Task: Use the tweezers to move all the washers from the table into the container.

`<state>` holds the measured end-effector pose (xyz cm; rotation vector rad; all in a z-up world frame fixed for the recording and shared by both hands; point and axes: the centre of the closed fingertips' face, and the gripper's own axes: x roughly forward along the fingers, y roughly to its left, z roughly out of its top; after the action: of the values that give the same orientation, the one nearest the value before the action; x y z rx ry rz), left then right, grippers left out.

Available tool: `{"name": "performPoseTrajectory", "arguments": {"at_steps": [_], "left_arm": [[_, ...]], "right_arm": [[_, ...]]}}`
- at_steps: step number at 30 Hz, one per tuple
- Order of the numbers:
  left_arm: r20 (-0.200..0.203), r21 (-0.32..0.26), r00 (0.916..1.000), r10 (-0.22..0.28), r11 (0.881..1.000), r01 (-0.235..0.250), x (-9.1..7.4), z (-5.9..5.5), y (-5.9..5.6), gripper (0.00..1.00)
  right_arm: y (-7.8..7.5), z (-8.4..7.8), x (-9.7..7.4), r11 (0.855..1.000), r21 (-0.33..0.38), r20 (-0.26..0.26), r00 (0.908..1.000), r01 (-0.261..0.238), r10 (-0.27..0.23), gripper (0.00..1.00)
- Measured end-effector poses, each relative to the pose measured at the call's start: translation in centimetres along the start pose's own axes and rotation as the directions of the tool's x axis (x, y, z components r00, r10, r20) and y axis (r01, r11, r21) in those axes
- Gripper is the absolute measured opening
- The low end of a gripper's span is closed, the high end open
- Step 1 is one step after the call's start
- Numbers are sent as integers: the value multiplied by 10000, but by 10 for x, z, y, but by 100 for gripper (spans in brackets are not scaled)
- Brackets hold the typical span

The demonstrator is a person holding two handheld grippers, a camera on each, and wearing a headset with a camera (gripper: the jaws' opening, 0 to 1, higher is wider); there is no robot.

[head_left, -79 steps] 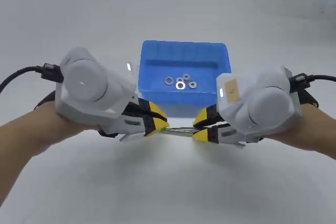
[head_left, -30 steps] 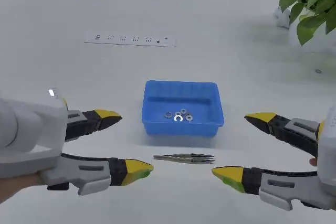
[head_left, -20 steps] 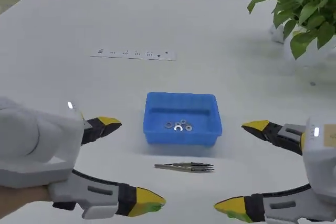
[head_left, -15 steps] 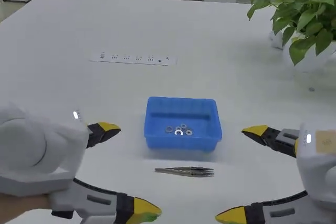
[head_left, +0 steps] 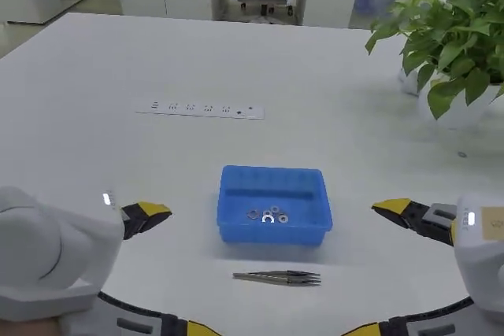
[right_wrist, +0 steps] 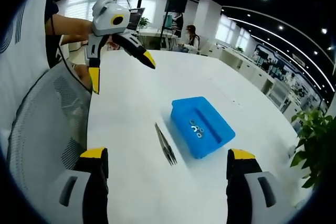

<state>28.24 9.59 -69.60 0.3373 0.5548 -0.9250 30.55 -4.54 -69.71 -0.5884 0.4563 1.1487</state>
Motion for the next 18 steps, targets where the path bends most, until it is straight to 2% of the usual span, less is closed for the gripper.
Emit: {"name": "performPoseTrajectory", "arguments": {"at_steps": [3,5,8,11,18], "left_arm": [[-331,102,9994,-109,9999,113,-1,-5,-2,99],[-271,336,9996,-46,9994,55,-1,-3,-1,99],[-379,152,9990,-216,9996,222,-5,-2,-2,99],[-170,193,9998,-104,9998,107,-7,2,0,99],[-294,-41,9992,-265,9996,264,-7,-3,-3,99]], "right_arm": [[0,-1,-1,10000,-38,-68,10000,35,-36,94],[0,-2,-1,10000,7,-128,9999,20,-20,94],[1,-3,0,10000,-23,-159,9999,-41,40,94],[2,-4,-1,10000,-36,-144,9999,-33,32,94],[3,-7,-2,10000,57,-242,9997,-81,82,93]]}}
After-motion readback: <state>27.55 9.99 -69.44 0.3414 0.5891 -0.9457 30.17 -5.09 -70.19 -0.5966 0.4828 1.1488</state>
